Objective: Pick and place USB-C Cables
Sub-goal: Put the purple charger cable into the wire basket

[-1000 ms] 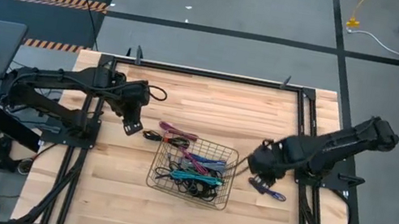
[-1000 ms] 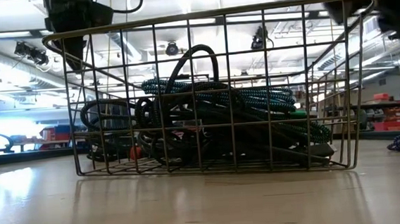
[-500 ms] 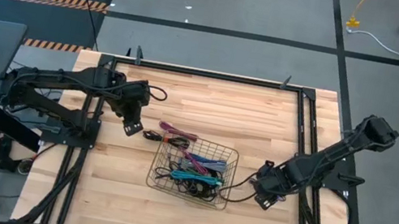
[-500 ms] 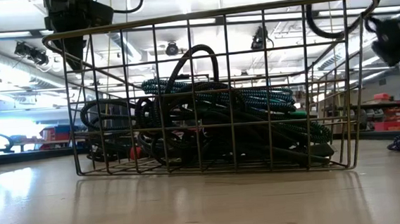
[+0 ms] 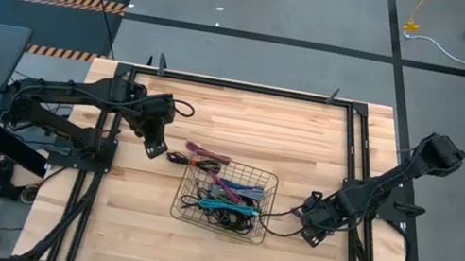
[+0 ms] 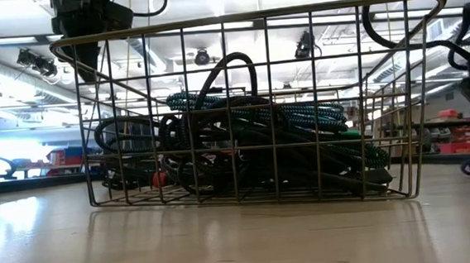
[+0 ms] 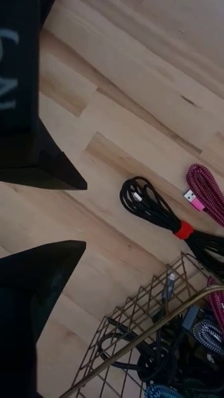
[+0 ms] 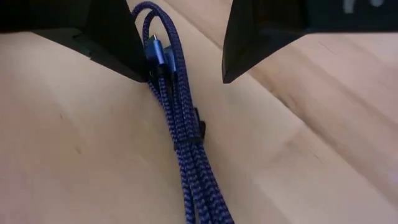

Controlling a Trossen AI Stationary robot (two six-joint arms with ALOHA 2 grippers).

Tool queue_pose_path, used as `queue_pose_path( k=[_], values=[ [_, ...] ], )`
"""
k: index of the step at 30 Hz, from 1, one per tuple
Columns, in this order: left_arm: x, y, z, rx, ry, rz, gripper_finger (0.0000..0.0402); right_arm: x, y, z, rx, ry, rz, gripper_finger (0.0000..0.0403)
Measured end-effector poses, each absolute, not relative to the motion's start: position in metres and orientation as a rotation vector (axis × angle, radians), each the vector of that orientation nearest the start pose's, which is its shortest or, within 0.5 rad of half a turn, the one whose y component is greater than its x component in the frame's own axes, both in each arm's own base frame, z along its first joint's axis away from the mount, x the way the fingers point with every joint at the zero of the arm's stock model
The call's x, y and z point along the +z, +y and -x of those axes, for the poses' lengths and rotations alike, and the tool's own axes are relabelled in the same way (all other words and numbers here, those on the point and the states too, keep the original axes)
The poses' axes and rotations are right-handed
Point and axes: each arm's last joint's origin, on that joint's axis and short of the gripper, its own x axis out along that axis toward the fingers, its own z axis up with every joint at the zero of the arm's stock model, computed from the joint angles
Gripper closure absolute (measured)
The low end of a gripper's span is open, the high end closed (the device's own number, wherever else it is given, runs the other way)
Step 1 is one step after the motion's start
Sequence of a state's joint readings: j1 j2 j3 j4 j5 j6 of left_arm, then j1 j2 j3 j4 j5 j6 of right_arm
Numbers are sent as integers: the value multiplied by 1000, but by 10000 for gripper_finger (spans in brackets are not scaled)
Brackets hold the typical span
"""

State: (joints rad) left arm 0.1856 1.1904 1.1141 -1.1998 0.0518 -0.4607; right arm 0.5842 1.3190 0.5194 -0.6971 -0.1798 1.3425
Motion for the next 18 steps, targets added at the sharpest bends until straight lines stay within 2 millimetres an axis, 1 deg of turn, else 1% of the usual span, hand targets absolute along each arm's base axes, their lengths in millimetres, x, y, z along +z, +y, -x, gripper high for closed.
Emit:
queue_pose_path(
  k=[2, 4, 6, 9, 10, 15, 18],
  values=[
    [297, 35, -196, 407, 1223, 547, 253, 128, 99, -141, -479, 1609, -707, 192],
    [298, 35, -197, 405, 1212, 547, 253, 128, 99, -140, -481, 1615, -705, 213],
    [298, 36, -198, 402, 1196, 548, 253, 129, 99, -140, -483, 1622, -704, 254],
    [299, 36, -201, 383, 1168, 557, 253, 131, 100, -141, -487, 1633, -704, 345],
    [300, 36, -202, 376, 1158, 559, 253, 132, 101, -142, -472, 1628, -716, 364],
    [303, 36, -210, 314, 1078, 583, 253, 146, 108, -154, -431, 1590, -755, 364],
    [306, 36, -216, 257, 1020, 602, 253, 167, 110, -165, -431, 1526, -764, 364]
  ],
)
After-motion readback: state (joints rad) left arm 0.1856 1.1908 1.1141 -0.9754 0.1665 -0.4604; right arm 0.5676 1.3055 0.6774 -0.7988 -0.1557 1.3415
